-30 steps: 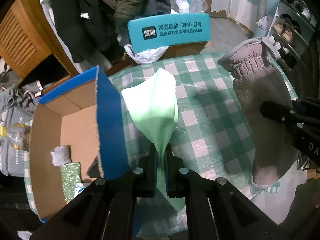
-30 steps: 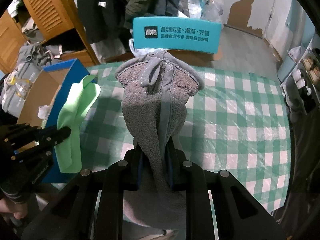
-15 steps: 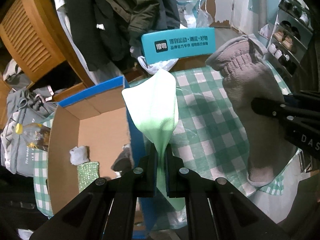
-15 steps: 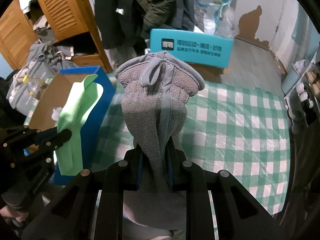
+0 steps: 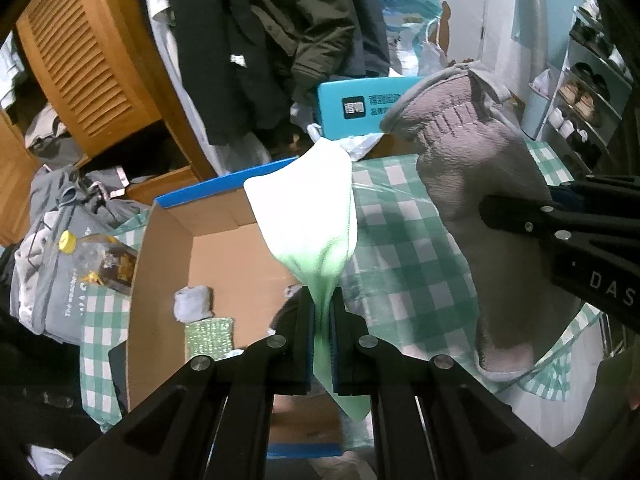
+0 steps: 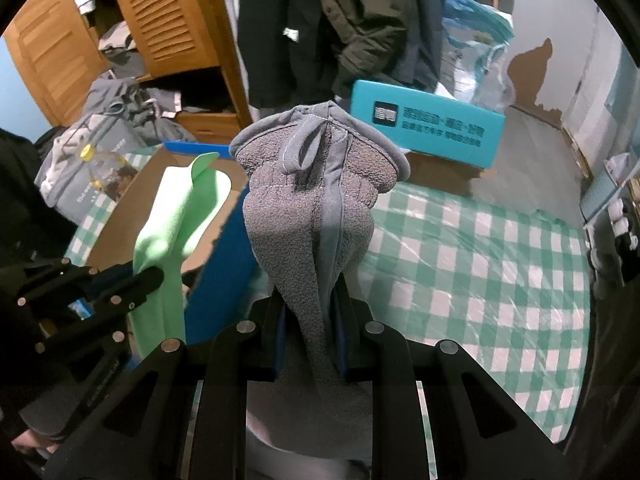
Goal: Organize soft objects
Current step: 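Lift the foam pad with the left tool while the right tool carries the mitten over the box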
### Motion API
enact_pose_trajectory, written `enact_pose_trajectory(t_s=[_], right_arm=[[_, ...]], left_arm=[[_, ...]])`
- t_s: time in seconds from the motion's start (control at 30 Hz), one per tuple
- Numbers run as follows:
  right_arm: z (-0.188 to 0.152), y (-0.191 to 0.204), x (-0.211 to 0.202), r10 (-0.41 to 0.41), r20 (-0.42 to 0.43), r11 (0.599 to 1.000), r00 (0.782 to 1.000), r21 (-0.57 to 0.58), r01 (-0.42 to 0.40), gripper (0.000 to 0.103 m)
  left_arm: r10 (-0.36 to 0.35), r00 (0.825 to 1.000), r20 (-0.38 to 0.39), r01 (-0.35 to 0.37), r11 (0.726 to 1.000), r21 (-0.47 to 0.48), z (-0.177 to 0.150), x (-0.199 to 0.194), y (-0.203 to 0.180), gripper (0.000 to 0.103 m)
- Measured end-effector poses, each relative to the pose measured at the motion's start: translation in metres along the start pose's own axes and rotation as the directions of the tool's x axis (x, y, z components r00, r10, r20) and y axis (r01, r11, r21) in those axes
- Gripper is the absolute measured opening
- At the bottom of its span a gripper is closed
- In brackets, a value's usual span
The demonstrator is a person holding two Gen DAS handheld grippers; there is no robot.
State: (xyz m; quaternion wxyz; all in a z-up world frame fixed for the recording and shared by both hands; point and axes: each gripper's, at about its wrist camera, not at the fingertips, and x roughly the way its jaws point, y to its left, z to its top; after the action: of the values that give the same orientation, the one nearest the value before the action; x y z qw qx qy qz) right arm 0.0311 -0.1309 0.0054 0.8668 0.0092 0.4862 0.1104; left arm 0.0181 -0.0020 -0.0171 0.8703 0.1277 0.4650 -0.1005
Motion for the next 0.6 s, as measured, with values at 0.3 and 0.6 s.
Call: enact_pose_trajectory(t_s=[0.3,0.6], right_arm=[[0.012,0.030,0.008,0.019,-0.006,0.999,1.000,-0.044,-0.019,0.018],[0.021,0.054,0.017,0.040,-0.017,0.997,0.999,-0.072,-0.042,0.018]], left_arm=[[0.036,0.999,0.014,-0.035,0.999,-0.035,-0.006,-0.006,0.027,0.006],[0.055,0.998,0.006,-0.055,0.996,-0.071,-0.014,-0.003,0.052,0.006]])
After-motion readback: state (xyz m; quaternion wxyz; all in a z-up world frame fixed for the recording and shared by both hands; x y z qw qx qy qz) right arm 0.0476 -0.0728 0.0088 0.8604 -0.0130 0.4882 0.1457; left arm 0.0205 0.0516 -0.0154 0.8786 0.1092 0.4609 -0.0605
